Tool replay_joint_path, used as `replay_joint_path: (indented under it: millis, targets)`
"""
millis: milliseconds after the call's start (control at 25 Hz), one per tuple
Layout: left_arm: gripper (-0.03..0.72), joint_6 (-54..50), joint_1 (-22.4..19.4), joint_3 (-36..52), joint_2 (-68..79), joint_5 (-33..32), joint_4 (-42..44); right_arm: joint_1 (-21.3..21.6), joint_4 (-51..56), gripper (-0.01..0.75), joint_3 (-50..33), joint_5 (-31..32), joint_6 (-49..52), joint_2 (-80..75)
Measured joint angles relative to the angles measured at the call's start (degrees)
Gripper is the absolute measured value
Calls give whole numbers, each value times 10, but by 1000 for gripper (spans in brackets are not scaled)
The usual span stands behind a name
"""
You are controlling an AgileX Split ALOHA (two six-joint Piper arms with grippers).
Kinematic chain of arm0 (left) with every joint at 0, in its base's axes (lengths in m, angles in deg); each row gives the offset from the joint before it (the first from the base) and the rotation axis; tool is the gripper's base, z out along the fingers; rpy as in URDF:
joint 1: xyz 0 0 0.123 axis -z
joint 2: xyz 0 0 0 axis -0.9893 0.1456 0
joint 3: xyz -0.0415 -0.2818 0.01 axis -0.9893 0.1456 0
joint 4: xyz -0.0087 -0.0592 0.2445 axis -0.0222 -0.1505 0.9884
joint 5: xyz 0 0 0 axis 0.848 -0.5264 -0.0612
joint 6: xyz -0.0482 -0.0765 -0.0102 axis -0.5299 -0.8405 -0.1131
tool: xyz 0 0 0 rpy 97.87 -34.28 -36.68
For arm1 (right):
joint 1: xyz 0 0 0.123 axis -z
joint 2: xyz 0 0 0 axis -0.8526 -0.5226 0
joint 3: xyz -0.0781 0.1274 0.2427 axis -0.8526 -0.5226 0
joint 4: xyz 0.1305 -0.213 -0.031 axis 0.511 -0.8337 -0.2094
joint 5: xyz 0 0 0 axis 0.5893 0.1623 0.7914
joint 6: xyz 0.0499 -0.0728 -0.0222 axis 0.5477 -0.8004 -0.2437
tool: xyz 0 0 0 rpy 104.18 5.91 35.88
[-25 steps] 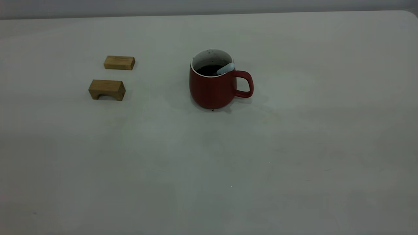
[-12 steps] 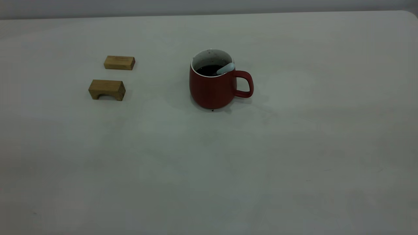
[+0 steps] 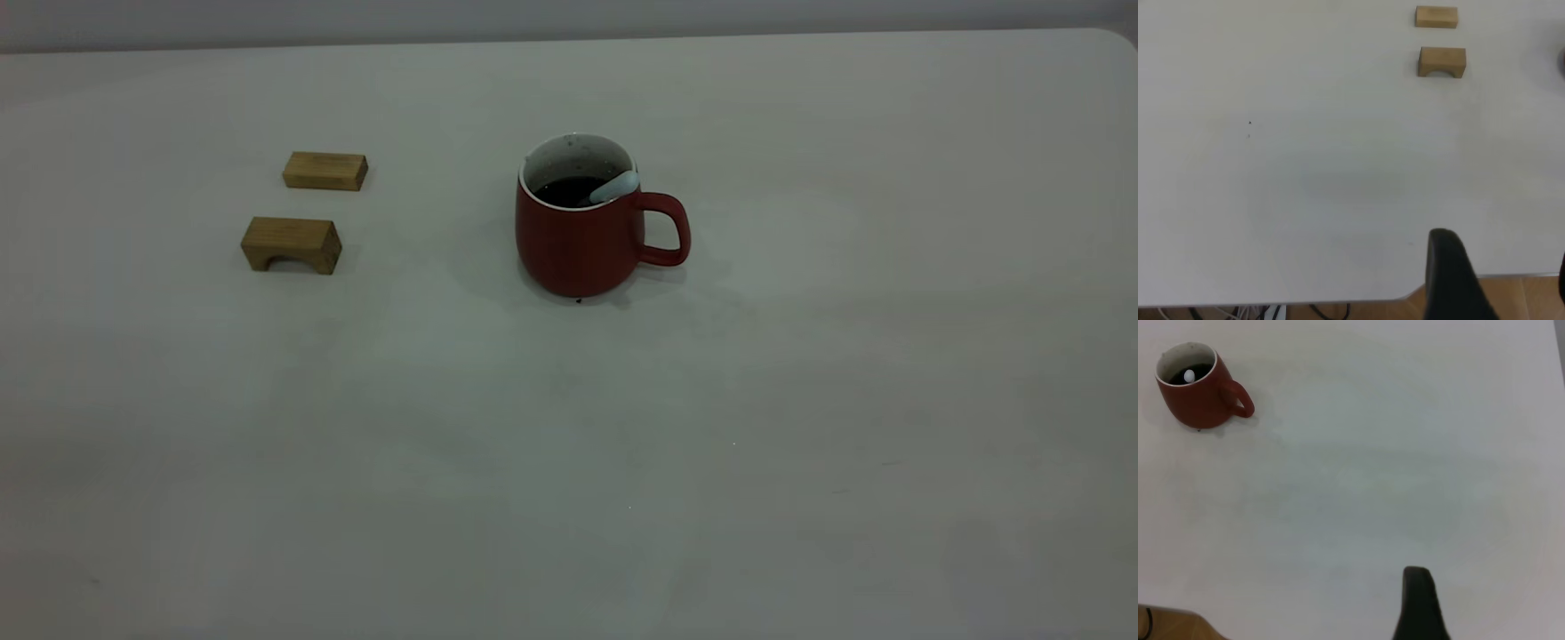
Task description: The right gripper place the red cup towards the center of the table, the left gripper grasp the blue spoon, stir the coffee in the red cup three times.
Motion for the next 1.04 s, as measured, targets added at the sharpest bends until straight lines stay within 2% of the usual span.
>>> replay_joint_path:
  millis: [1040]
  targets:
    - [461,0,0,0,0,0,0,0,0,586,0,0,0,0]
